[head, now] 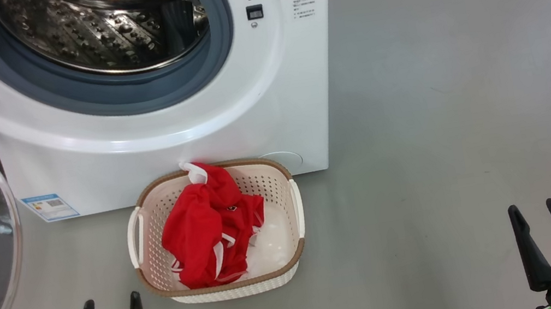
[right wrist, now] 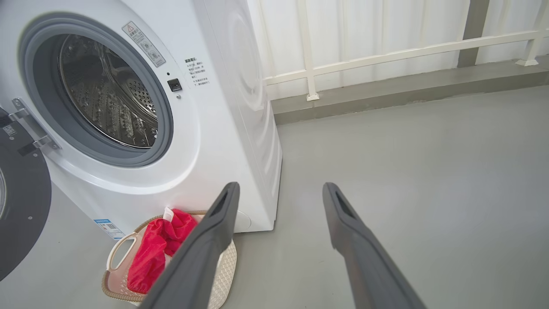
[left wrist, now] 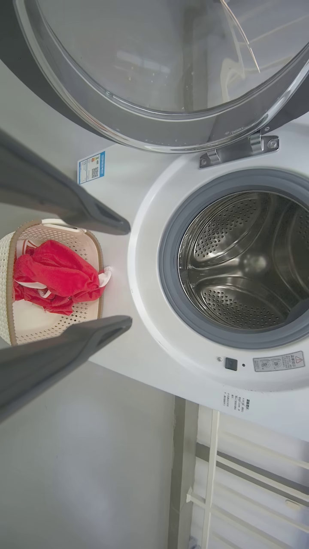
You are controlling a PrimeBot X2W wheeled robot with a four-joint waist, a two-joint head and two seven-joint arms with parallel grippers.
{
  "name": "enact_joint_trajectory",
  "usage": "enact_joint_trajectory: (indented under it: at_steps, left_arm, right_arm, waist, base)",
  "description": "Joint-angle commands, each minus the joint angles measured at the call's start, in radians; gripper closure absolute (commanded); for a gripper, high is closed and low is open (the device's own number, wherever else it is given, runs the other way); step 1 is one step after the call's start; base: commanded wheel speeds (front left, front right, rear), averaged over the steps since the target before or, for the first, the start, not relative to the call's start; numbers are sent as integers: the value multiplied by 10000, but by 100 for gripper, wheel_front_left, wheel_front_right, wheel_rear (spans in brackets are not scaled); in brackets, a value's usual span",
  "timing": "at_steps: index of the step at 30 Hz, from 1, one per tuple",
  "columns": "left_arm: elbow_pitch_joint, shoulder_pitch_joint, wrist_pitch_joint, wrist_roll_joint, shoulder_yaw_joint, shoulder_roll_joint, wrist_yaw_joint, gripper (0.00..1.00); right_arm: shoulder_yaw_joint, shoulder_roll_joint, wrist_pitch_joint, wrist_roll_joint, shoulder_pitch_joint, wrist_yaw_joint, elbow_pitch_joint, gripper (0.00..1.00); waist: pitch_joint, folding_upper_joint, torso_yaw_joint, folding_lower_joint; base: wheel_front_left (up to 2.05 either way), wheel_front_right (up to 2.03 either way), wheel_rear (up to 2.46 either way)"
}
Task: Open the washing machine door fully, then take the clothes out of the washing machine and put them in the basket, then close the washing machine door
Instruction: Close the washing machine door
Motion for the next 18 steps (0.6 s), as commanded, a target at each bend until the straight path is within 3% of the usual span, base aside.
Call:
enact_joint_trajectory:
  at_steps: [1, 9, 18]
  left_arm:
    - [-162, -350, -49, -129, 280, 108, 110, 0]
    - [42, -282, -49, -411, 143, 108, 240, 0]
    - [105, -3, -49, -823, -211, 108, 563, 0]
  right_arm:
    - [310, -186, -65, -24, -336, 65, -173, 0]
    - [670, -384, -65, -8, -346, 65, -67, 0]
    - [1087, -684, -65, 32, -454, 65, 57, 0]
  waist:
    - [-56, 0, 70, 0]
    - [-244, 0, 789, 0]
    - [-454, 0, 2135, 0]
  base:
    - [0, 0, 0]
    - [0, 0, 0]
    - [0, 0, 0]
